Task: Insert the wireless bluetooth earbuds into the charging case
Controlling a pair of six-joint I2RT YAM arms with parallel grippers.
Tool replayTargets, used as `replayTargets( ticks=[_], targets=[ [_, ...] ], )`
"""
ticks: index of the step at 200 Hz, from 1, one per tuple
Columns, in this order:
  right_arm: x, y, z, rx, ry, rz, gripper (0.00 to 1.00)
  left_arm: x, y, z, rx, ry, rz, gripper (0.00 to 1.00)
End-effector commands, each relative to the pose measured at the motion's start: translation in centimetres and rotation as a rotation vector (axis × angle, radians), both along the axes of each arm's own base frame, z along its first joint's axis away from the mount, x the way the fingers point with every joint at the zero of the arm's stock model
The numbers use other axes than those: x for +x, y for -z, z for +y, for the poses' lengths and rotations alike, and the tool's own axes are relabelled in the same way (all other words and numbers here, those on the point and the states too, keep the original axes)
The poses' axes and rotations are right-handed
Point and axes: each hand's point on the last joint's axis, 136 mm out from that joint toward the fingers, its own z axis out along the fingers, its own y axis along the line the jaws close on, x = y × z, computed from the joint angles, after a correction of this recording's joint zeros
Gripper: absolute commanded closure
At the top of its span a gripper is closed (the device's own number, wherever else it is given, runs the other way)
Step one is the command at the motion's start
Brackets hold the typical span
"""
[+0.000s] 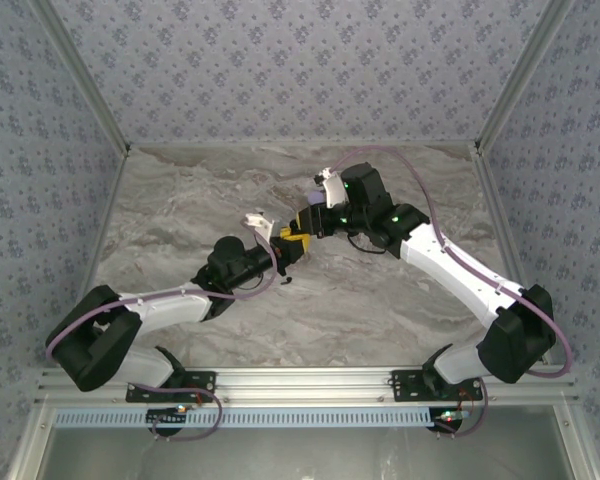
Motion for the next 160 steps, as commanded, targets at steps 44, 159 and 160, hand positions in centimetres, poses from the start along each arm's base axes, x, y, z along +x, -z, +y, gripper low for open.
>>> replayTargets(
  ticks=[44,159,160],
  targets=[
    [-0.3,-0.3,0.2,0.009,-0.001,-0.007,0.8,0.3,-3.6,-0.5,-0.091,-0.004,-0.053,0.97],
    [-1.4,-0.1,-0.5,-0.007,-0.005,0.005,0.78,1.1,-3.8,0.0,-0.095,-0.054,-0.039,0.97],
    [-1.4,-0.1,-0.5,-0.007,-0.005,0.004,0.78,1.1,-3.8,0.0,-0.095,-0.054,-0.039,0.97]
  ],
)
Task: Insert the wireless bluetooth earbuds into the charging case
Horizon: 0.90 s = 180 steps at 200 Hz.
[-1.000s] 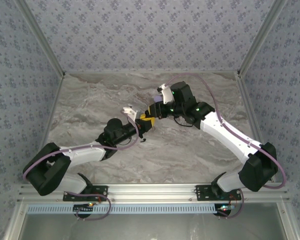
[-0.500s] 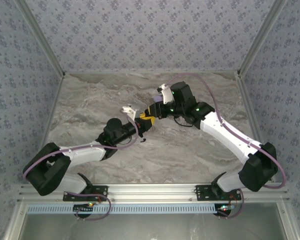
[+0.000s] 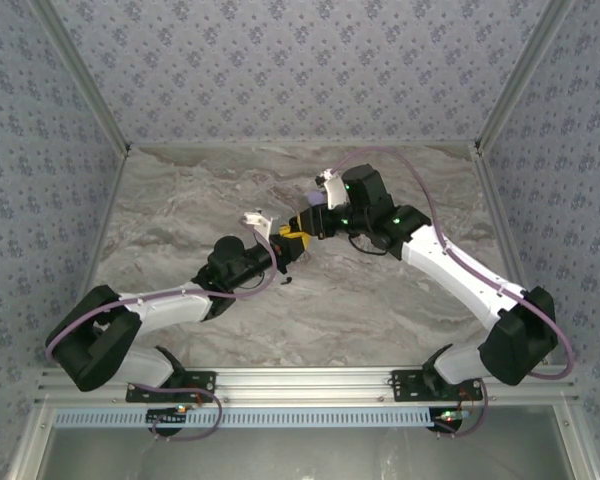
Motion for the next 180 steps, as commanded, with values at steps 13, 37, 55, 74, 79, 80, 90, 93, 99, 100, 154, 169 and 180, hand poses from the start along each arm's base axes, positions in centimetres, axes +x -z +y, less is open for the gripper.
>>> replayTargets(
  ticks=[13,37,55,74,79,80,90,93,99,100,154,169,180],
  targets=[
    [-1.1,-0.2,-0.3,-0.007,-0.007,0.005,0.77,0.6,-3.2,-0.2,-0.062,-0.021,-0.053,0.97],
    [-1.2,-0.2,-0.3,-0.01,-0.011,0.004,0.75,0.4,-3.2,-0.3,-0.059,-0.008,-0.057,0.97],
    [-1.3,-0.2,-0.3,-0.011,-0.015,0.005,0.72,0.3,-3.2,-0.4,-0.052,-0.001,-0.058,0.97],
    [-1.4,-0.4,-0.3,-0.011,-0.022,0.002,0.7,0.3,-3.1,-0.5,-0.042,0.004,-0.059,0.97],
    [-1.4,-0.3,-0.3,-0.012,-0.023,0.003,0.7,0.3,-3.1,-0.6,-0.041,0.005,-0.059,0.97],
    [-1.4,-0.3,-0.3,-0.011,-0.023,0.003,0.69,0.3,-3.1,-0.6,-0.041,0.006,-0.06,0.97],
    [-1.5,-0.4,-0.2,-0.011,-0.029,0.003,0.69,0.2,-3.1,-0.6,-0.038,0.01,-0.059,0.97],
    [-1.5,-0.4,-0.2,-0.011,-0.029,0.003,0.68,0.2,-3.1,-0.6,-0.039,0.012,-0.061,0.97],
    [-1.5,-0.5,-0.2,-0.011,-0.029,0.003,0.68,0.2,-3.0,-0.7,-0.035,0.014,-0.059,0.97],
    [-1.5,-0.5,-0.2,-0.012,-0.028,0.002,0.68,0.2,-3.0,-0.7,-0.035,0.013,-0.059,0.97],
    [-1.2,-0.9,-1.0,-0.04,0.008,-0.018,0.57,0.1,-2.9,-0.9,-0.007,0.025,-0.071,0.97],
    [-1.1,-0.9,-1.4,-0.055,0.026,-0.025,0.55,0.0,-2.8,-0.9,-0.001,0.026,-0.074,0.97],
    [-1.0,-0.9,-1.6,-0.064,0.038,-0.026,0.54,0.0,-2.8,-0.9,0.004,0.029,-0.076,0.97]
  ],
)
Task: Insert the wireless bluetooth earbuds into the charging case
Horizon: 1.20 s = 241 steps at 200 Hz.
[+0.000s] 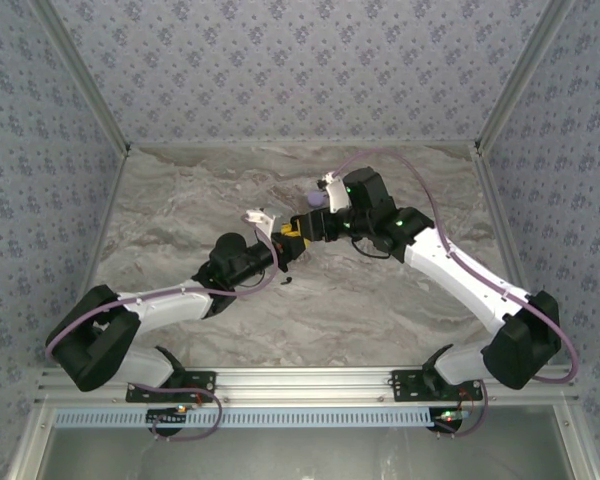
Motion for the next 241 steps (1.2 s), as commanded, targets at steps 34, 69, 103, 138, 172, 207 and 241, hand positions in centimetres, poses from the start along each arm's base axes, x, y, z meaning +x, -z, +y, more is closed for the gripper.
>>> replayTargets(
  ticks=[34,69,103,138,172,207,241],
  targets=[
    [-0.3,-1.3,-1.1,-0.038,0.031,-0.039,0.52,-0.4,-2.8,-0.7,-0.014,0.034,-0.081,0.97],
    [-0.3,-1.2,-1.0,-0.045,0.026,-0.034,0.52,-0.6,-2.8,-0.7,-0.006,0.042,-0.089,0.98],
    [-0.3,-1.2,-0.9,-0.043,0.02,-0.027,0.58,-0.8,-2.7,-0.9,0.009,0.055,-0.096,0.98],
    [-0.3,-1.5,-0.6,-0.034,0.013,-0.024,0.57,-1.2,-2.7,-1.2,0.018,0.069,-0.106,0.98],
    [0.0,-1.1,-0.7,-0.056,0.025,-0.008,0.59,-1.3,-2.8,-1.2,0.019,0.072,-0.114,0.98],
    [0.1,-0.2,-0.8,-0.088,0.034,0.012,0.61,-1.4,-2.9,-1.1,0.022,0.068,-0.115,0.98],
    [0.3,0.4,-1.1,-0.124,0.054,0.026,0.6,-1.5,-3.0,-1.2,0.023,0.077,-0.125,0.98]
  ],
)
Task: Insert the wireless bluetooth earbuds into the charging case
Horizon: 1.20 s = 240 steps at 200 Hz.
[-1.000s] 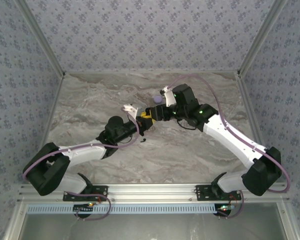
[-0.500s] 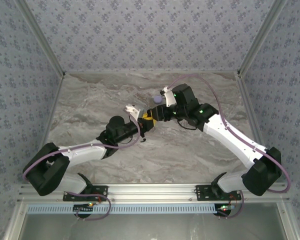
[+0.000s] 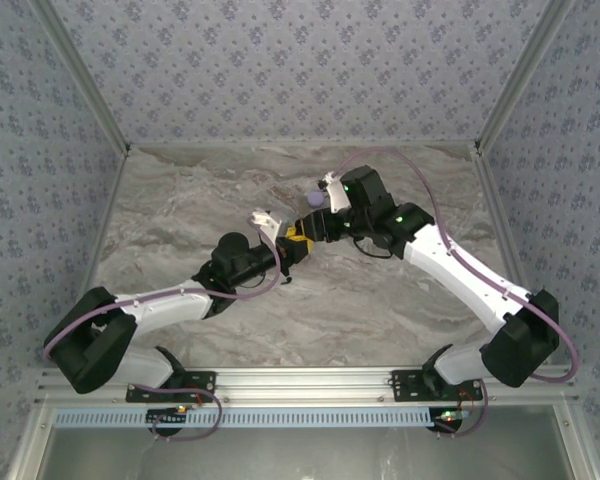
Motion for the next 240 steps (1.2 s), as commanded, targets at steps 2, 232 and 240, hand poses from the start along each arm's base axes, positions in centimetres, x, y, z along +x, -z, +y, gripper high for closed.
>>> replayTargets(
  ticks=[2,232,240],
  targets=[
    [0.3,-0.1,-0.3,-0.045,0.022,0.001,0.6,-0.5,-3.1,-0.4,-0.043,0.029,-0.077,0.98],
    [0.9,-2.9,-3.9,-0.119,0.178,-0.075,0.44,-0.3,-1.2,0.8,0.074,-0.036,-0.052,0.99],
    [1.0,-2.6,-4.6,-0.13,0.204,-0.071,0.44,-0.4,-1.2,0.9,0.079,-0.038,-0.052,0.99]
  ],
)
